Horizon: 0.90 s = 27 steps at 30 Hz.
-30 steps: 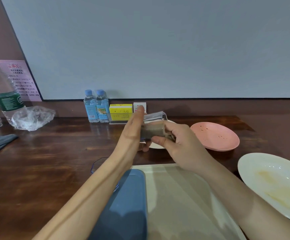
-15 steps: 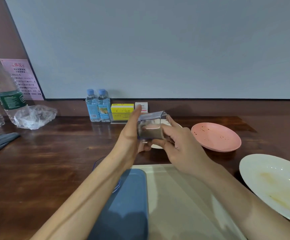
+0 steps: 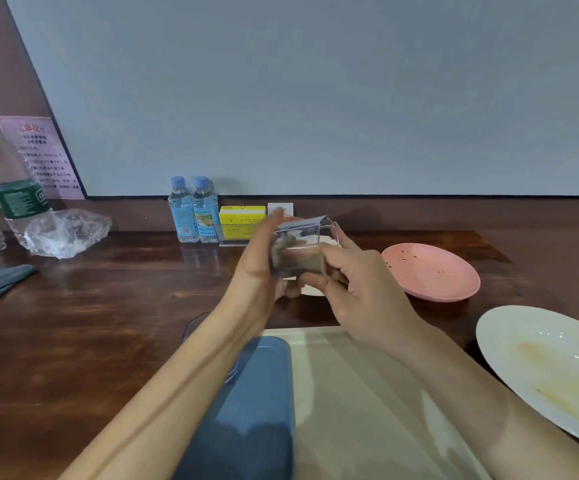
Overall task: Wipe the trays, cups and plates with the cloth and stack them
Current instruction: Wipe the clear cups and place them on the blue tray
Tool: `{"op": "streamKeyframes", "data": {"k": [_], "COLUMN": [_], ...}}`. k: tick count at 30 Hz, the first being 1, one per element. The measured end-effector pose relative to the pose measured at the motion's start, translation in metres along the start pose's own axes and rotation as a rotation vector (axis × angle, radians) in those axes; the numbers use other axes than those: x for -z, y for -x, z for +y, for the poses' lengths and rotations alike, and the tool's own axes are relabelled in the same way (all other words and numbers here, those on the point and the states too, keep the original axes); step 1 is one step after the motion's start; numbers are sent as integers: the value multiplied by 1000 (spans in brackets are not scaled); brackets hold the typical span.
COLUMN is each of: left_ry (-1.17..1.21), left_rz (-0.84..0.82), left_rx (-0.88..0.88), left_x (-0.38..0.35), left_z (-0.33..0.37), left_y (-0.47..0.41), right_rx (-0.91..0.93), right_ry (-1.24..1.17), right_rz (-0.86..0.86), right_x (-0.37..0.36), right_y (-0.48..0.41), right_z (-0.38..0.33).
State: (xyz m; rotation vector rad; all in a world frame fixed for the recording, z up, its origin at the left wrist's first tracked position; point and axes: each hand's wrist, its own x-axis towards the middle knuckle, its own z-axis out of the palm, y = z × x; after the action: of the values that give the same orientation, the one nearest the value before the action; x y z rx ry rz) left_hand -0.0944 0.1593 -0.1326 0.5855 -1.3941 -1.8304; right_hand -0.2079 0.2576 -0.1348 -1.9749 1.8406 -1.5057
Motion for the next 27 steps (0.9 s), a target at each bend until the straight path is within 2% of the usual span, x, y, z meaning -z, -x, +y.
{"op": "streamKeyframes", "data": {"k": [2, 4, 5, 7, 9, 10, 12, 15, 17, 20, 24, 27], "left_ry": [22, -29, -74, -188, -320, -360, -317, -135, -68, 28, 72, 72], "left_rz": [68, 222, 264, 277, 247, 237, 212, 63, 25, 176, 222, 262], "left_rx": [68, 28, -33, -268, -505, -559, -488, -119, 10, -40, -88, -87], "left_x": [-2, -3, -3, -1, 3, 4, 1, 5, 4, -1, -3, -1], "left_z": [1, -7, -12, -24, -30, -29, -22, -6, -2, -8, -8, -11], "left_y": [1, -2, -2, -2, 0, 1, 1, -4, -4, -5, -8, -12], "right_rx": [21, -47, -133, -346, -472, -460, -340, -155, -51, 19, 18, -59], "right_ry": [74, -49, -192, -486, -635, -643, -559, -163, 2, 26, 8, -26], "right_rz": [21, -19, -69, -82, -39, -25, -24, -47, -32, -60, -116, -123], "right_x": [-6, -9, -9, -6, -3, -1, 1, 6, 3, -3, -3, -3], "right_y": [1, 6, 7, 8, 7, 7, 8, 2, -3, -1, -1, -2], "right_z": [3, 1, -2, -6, -9, -10, -9, -1, 7, 12, 16, 17]}}
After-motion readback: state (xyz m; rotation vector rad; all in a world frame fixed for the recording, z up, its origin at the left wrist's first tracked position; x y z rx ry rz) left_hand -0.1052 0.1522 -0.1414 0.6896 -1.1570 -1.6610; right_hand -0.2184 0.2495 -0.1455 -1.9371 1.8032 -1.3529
